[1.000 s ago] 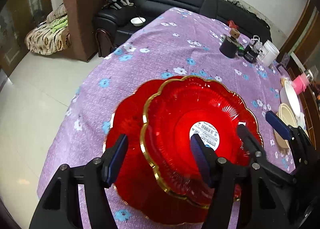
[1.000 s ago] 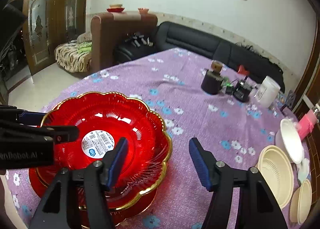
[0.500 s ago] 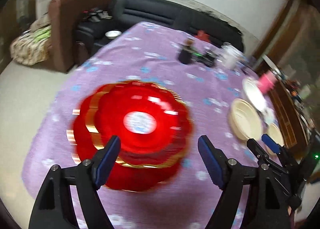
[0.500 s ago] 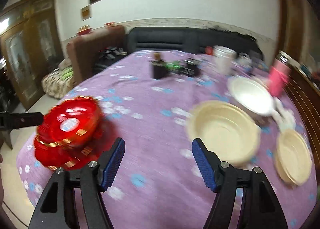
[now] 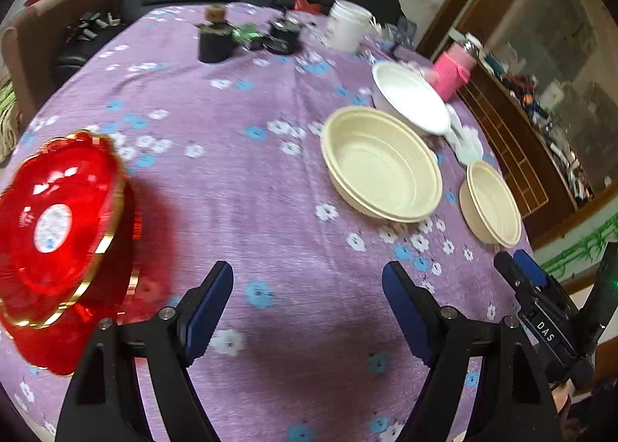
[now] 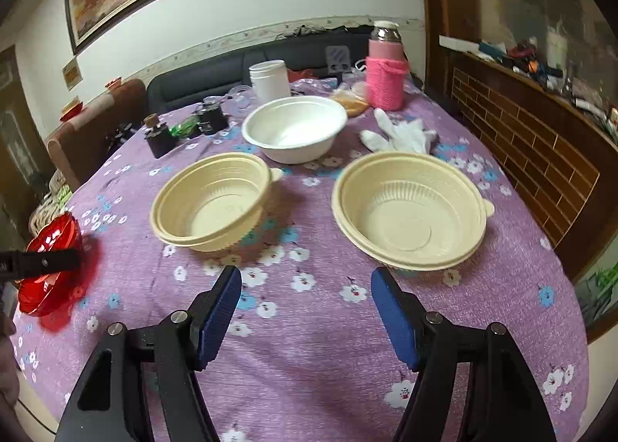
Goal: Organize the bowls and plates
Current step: 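Open both grippers, release the red plate and move toward the cream bowls, then grasp the rim of the large cream plastic bowl with both grippers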
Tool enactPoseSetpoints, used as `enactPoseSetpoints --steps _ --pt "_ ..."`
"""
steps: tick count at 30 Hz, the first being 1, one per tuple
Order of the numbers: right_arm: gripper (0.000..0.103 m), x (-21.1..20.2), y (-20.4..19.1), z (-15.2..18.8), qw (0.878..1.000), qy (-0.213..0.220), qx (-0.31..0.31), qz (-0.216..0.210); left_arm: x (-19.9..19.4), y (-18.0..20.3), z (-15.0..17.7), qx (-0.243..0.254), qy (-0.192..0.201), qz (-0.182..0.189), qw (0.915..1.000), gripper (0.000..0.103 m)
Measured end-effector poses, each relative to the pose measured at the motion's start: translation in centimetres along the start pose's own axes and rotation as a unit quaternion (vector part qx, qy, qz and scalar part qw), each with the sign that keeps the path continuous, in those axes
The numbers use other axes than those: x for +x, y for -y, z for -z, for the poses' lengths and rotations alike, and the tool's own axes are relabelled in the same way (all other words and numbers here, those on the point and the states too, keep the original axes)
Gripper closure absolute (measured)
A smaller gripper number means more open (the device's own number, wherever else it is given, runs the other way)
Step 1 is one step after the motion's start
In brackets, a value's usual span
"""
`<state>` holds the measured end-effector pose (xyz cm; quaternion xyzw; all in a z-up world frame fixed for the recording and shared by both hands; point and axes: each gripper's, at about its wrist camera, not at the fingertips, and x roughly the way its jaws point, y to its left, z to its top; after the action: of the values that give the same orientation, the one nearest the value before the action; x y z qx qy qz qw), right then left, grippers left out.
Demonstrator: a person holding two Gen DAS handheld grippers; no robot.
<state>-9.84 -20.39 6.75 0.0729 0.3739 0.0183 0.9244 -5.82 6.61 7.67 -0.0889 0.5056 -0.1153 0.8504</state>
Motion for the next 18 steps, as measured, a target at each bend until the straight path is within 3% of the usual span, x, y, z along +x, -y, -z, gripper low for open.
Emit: enactPoseSetpoints --steps 9,18 --pt "0.029 4.0 -1.4 -1.1 0.998 -0.019 0.023 -0.056 2.5 0.3 -1.4 -0.014 -0.025 -0.011 0.9995 0.024" --pt "0.029 8.3 -3.9 -4.1 0.994 -0.009 0.073 -0.087 5.0 -0.9 -5.5 -0.057 -0.021 -0.012 0.9981 0.024"
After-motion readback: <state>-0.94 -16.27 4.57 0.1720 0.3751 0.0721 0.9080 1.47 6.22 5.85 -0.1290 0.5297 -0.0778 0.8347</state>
